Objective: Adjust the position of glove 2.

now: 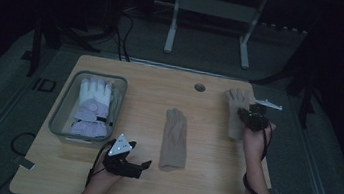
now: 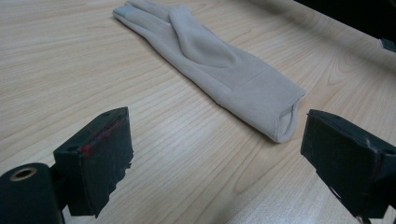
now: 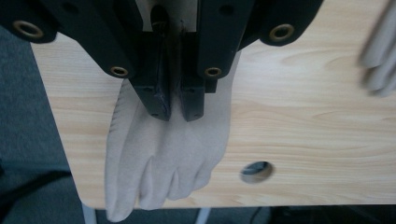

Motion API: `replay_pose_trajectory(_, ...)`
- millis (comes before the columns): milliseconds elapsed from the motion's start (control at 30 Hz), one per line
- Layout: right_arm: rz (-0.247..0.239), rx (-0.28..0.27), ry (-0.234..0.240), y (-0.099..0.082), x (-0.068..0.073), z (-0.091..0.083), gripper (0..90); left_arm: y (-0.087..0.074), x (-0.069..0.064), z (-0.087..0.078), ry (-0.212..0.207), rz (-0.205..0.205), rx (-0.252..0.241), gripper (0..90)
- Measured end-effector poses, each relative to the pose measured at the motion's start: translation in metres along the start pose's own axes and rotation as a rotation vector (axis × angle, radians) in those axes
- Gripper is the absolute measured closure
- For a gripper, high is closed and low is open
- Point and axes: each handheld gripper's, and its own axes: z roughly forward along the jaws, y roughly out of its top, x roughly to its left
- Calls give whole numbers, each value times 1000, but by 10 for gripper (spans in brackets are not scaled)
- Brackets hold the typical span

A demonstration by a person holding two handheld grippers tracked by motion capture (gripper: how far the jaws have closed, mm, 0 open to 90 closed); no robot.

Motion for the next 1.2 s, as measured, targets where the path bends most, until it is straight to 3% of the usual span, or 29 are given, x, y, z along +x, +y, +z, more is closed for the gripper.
replay_pose_trajectory(33, -16, -8, -10, -1, 4, -5, 827, 0, 0, 0, 0, 0, -4, 95)
replay_pose_trajectory(200, 16, -43, 31, -9, 14, -29, 826, 1, -1, -2, 7, 7, -9, 95)
replay_pose_trajectory(400, 5, -65, 59, -25, 24, -49, 826, 1, -2, -2, 16, 23, -6, 94)
replay_pose_trajectory(467, -8, -61, 41, -31, 27, -53, 824, 1, -2, -2, 18, 24, -8, 95)
replay_pose_trajectory(533, 10, -51, 54, -37, 29, -58, 823, 2, -2, -3, 22, 29, -11, 95)
replay_pose_trajectory(600, -13, -54, 32, -42, 32, -63, 823, 2, -2, -3, 23, 29, -14, 95)
replay_pose_trajectory(900, 21, 23, 36, -80, 30, -54, 820, 2, -1, -3, 19, 25, -15, 95)
replay_pose_trajectory(1200, -20, 114, 40, -102, 35, -37, 793, 2, -1, -3, 18, 20, -16, 95)
